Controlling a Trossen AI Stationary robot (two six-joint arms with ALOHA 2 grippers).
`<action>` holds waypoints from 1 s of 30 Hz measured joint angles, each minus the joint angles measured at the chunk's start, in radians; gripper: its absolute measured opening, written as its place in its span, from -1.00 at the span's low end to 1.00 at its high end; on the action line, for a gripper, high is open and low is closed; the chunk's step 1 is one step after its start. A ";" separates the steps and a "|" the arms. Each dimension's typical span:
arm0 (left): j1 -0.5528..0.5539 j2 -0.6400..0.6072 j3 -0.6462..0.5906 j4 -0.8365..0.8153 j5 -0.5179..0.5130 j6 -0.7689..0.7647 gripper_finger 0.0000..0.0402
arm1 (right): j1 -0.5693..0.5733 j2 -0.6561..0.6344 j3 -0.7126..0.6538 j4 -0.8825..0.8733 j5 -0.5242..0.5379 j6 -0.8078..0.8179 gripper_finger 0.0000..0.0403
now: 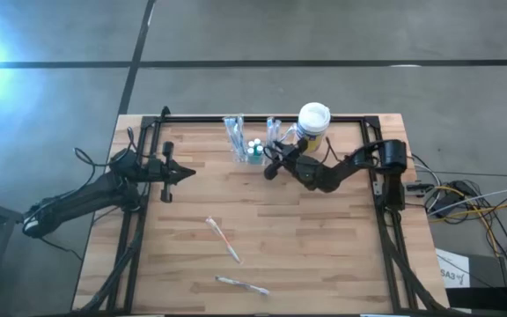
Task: Pick & Place toothbrushing station
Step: Put the violet toothbrush into the transparent toothbrush holder, then put the orange toothbrush into the transparent toothbrush holder
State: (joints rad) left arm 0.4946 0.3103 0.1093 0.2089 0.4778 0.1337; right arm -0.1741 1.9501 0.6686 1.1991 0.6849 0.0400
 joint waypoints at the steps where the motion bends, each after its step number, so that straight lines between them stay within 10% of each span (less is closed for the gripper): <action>1: 0.000 0.000 0.000 0.000 0.000 0.000 -0.96 | 0.003 -0.019 0.000 -0.014 0.000 -0.005 -0.37; 11: 0.000 0.000 0.000 0.000 0.000 -0.002 -0.96 | 0.079 -0.313 -0.001 -0.303 -0.016 -0.104 -0.18; 25: 0.000 -0.021 0.007 0.020 0.000 -0.110 -0.96 | 0.222 -0.832 -0.024 -0.781 -0.533 -0.162 -0.42; 30: 0.001 -0.028 0.007 0.019 0.000 -0.192 -0.96 | 0.270 -1.005 -0.044 -0.949 -0.555 -0.167 -0.69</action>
State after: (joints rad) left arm 0.4957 0.2825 0.1165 0.2278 0.4779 -0.0584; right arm 0.0959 0.9454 0.6242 0.2504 0.1302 -0.1269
